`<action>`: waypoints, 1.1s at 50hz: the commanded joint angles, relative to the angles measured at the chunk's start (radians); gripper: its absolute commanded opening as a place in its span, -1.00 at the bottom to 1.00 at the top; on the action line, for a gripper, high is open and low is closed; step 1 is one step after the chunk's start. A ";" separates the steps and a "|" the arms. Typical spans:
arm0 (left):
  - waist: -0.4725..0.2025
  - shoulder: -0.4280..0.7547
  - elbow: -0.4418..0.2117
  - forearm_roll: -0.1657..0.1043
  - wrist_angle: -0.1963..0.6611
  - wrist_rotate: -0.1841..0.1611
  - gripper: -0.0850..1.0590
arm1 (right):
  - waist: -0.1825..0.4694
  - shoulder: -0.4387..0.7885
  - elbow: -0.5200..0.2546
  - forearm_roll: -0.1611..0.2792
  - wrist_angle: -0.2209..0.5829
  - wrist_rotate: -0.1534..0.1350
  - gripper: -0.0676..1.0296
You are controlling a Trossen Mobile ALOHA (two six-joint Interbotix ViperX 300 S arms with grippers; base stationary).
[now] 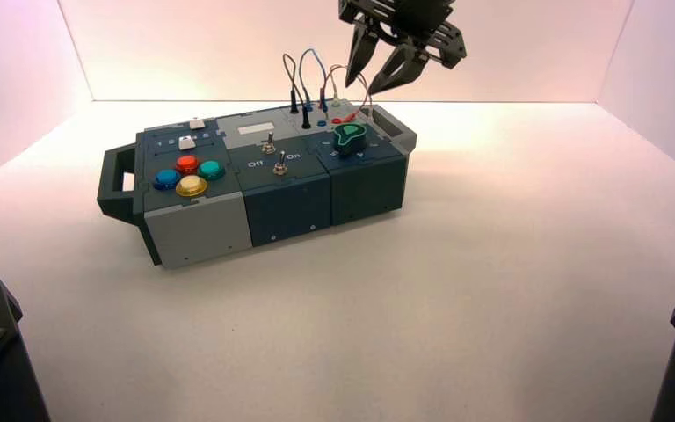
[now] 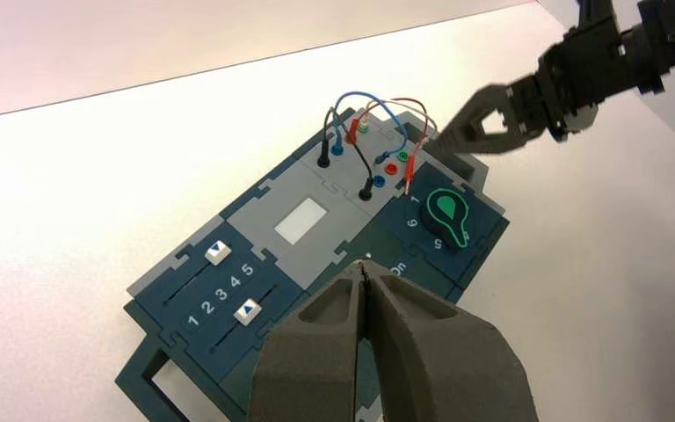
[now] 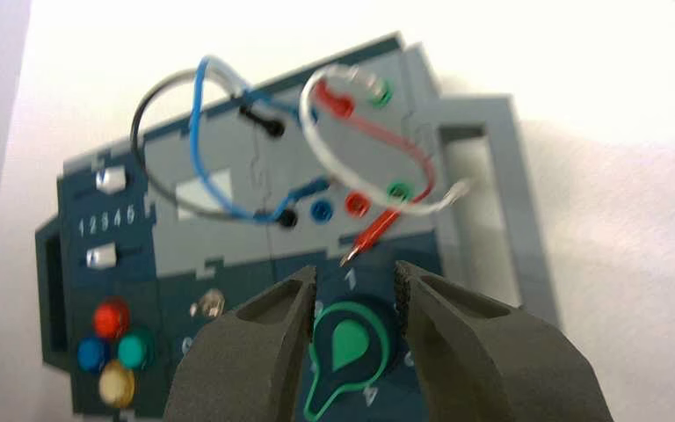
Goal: Insert the red wire.
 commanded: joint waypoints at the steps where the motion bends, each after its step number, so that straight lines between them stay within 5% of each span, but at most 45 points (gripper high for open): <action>1: -0.003 0.002 -0.018 0.002 -0.009 0.006 -0.91 | 0.029 -0.006 -0.025 0.003 0.012 -0.003 0.00; 22: -0.003 -0.018 -0.005 0.000 -0.009 0.005 -0.91 | 0.015 0.075 -0.048 -0.002 -0.081 -0.005 0.00; 55: -0.003 -0.015 -0.008 0.000 -0.009 0.006 -0.91 | -0.023 0.124 -0.091 -0.006 -0.100 -0.008 0.00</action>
